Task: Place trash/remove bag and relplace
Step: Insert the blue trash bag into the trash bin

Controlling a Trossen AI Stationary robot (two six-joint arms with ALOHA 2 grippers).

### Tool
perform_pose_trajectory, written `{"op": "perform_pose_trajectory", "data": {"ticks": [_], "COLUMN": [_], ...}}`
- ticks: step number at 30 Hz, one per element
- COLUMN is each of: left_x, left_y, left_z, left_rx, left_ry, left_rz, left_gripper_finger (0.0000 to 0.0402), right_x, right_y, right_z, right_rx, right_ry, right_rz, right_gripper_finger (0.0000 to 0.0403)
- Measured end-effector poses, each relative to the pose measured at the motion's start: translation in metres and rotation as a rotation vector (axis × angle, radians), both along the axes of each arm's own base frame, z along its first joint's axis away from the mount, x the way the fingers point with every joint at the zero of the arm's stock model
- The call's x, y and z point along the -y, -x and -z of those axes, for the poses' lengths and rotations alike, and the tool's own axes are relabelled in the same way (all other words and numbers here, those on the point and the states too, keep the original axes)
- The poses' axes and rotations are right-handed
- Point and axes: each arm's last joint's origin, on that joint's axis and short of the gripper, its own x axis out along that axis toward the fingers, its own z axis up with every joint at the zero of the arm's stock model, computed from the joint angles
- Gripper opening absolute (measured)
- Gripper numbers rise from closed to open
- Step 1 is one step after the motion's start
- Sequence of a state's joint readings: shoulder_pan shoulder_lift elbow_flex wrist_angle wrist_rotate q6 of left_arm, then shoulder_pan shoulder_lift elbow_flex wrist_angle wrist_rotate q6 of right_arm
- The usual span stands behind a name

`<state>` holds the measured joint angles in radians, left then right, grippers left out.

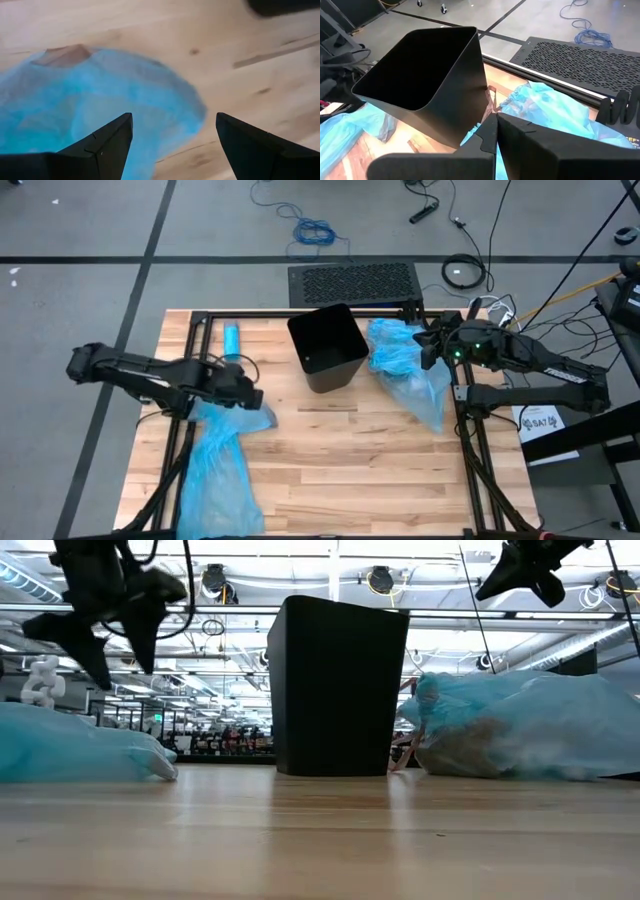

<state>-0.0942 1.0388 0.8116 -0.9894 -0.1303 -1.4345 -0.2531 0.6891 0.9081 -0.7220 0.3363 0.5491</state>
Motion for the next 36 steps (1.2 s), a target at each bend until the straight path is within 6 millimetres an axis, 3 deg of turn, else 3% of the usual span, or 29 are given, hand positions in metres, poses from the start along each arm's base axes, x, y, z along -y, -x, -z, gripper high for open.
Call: {"op": "perform_pose_trajectory", "data": {"ticks": [6, 12, 19, 23, 26, 28, 31, 34, 36], "left_x": [0.007, 0.015, 0.030, 0.030, 0.033, 0.035, 0.032, 0.031, 0.030], "left_y": [-0.011, -0.003, 0.021, 0.033, 0.028, 0.020, 0.010, -0.007, -0.019], "left_z": [0.024, 0.046, 0.080, 0.109, 0.119, 0.118, 0.110, 0.089, 0.067], "left_rx": [-0.216, -0.346, -0.218, -0.188, -0.091, -0.029, 0.048, 0.159, 0.251], "left_ry": [-0.013, 0.018, 0.092, 0.181, 0.279, 0.301, 0.213, 0.111, 0.049], "left_rz": [0.007, -0.040, -0.136, -0.164, -0.148, -0.142, -0.169, -0.146, -0.109], "left_gripper_finger": [0.0285, 0.0285, 0.0285, 0.0285, 0.0277, 0.0251, 0.0165, 0.0046, 0.0016], "right_x": [0.001, 0.000, -0.001, 0.000, -0.001, -0.001, -0.001, 0.000, 0.000], "right_y": [-0.003, -0.005, -0.004, -0.005, -0.005, -0.005, -0.006, -0.009, -0.009], "right_z": [0.001, 0.002, 0.003, 0.003, 0.003, 0.003, 0.004, 0.003, 0.003], "right_rx": [-0.004, -0.008, -0.003, -0.004, -0.001, -0.002, -0.002, 0.005, 0.010], "right_ry": [-0.016, -0.033, -0.066, -0.066, -0.065, -0.071, -0.074, -0.074, -0.070], "right_rz": [0.003, -0.023, -0.030, -0.031, -0.031, -0.040, -0.048, -0.051, -0.055], "right_gripper_finger": [0.0000, 0.0000, 0.0000, 0.0000, 0.0000, 0.0000, 0.0000, 0.0000, 0.0000]}}
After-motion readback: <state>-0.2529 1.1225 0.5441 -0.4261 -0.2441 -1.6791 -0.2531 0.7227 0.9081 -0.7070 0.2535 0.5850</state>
